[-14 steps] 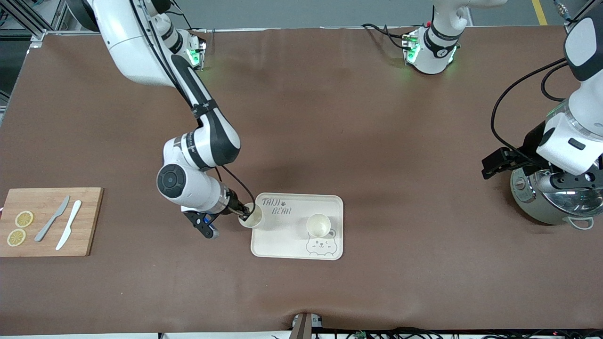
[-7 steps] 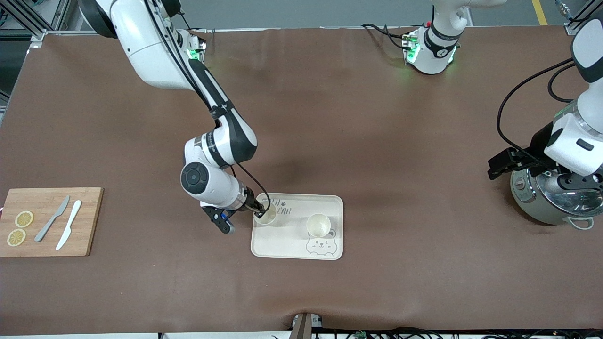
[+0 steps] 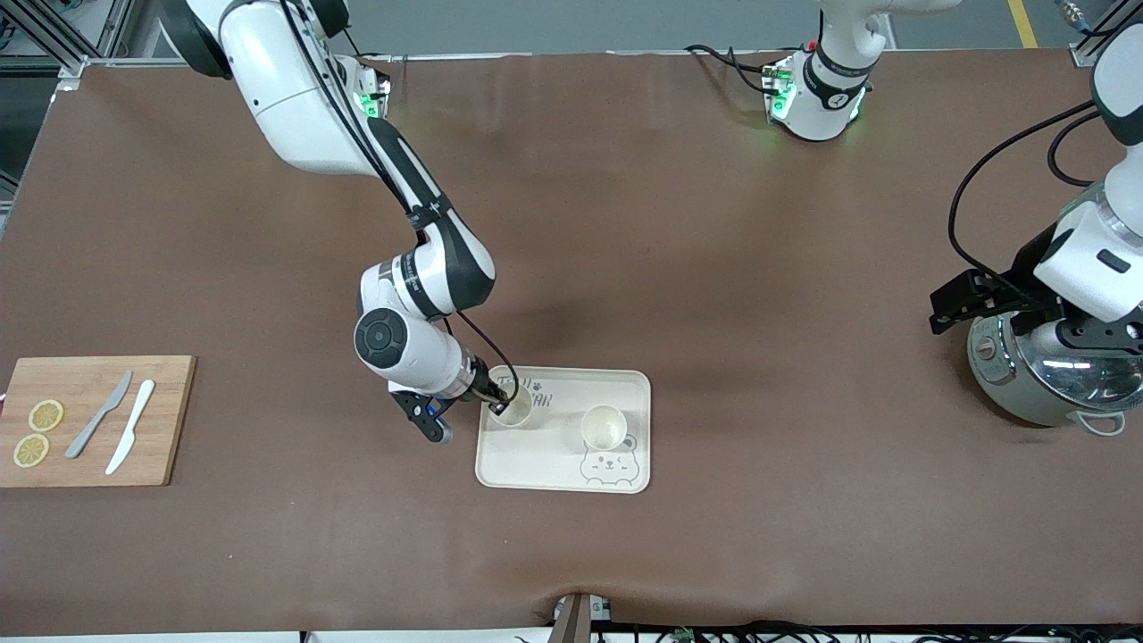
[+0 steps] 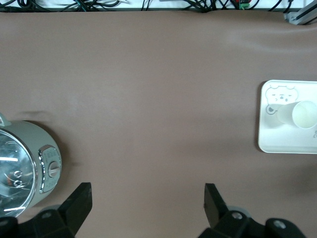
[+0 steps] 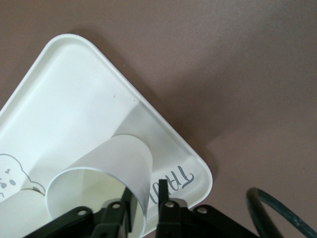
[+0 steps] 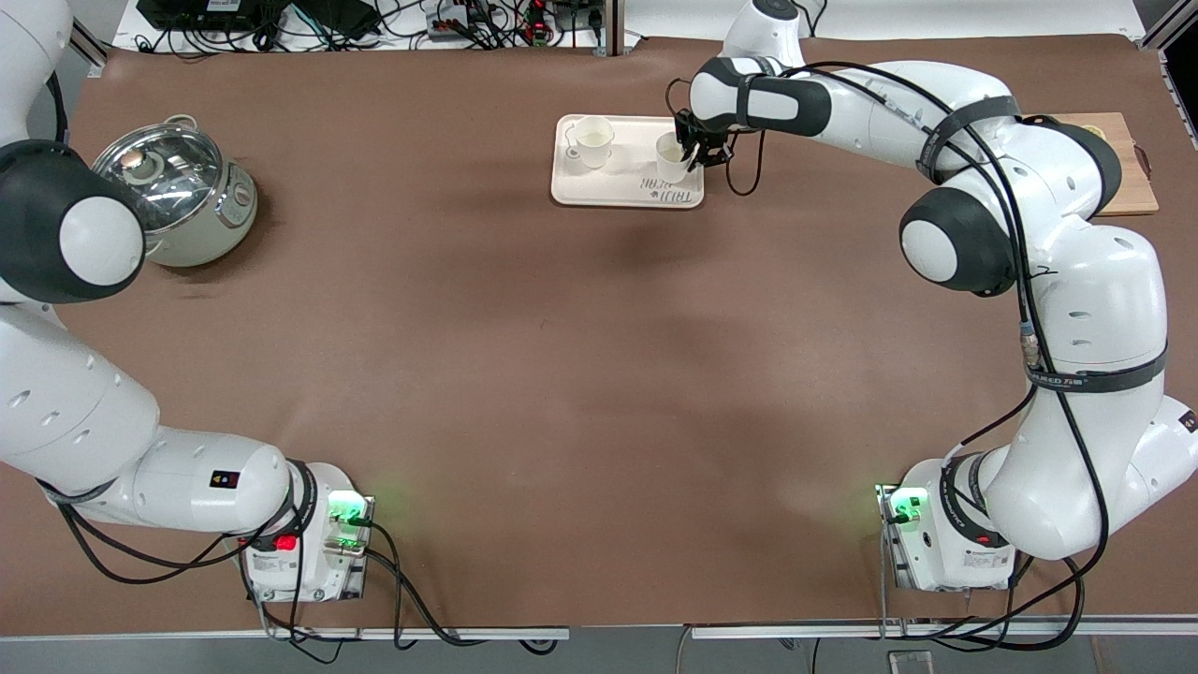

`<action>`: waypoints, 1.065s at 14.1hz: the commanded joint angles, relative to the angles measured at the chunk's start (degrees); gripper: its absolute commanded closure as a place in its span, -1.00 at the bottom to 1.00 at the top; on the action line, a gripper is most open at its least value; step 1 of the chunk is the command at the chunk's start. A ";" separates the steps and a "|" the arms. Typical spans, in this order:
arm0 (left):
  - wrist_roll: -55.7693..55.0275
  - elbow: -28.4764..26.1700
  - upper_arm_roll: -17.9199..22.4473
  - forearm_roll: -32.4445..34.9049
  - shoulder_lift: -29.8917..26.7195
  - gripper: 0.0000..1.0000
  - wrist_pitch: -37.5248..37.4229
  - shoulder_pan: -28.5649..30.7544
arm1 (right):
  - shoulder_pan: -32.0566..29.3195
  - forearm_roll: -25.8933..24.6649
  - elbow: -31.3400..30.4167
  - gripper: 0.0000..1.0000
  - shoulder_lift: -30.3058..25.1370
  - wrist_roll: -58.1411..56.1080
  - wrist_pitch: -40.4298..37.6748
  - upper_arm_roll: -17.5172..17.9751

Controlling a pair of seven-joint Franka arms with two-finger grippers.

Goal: Place white IKEA cup upright on tray with both arms
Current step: 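Lower the cup upright onto the tray and open the right gripper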

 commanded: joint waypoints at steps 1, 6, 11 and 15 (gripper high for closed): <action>-1.28 -1.15 -0.28 -2.36 -2.91 -1.00 -0.87 2.06 | 0.13 1.05 1.64 -0.27 0.47 0.62 -0.57 -0.43; -2.07 -1.85 -0.19 -2.45 -3.70 -1.00 -1.05 2.23 | -0.31 0.52 1.73 -1.00 -0.58 0.96 -1.27 -0.70; -2.07 -1.85 -0.19 -2.45 -3.52 -1.00 -0.87 2.15 | -2.24 0.78 4.54 -1.00 -1.55 0.35 -5.04 -0.70; -2.60 -1.85 -0.37 -2.45 -3.44 -1.00 -0.43 2.14 | -5.75 0.61 11.46 -1.00 -2.44 0.61 -19.25 -0.87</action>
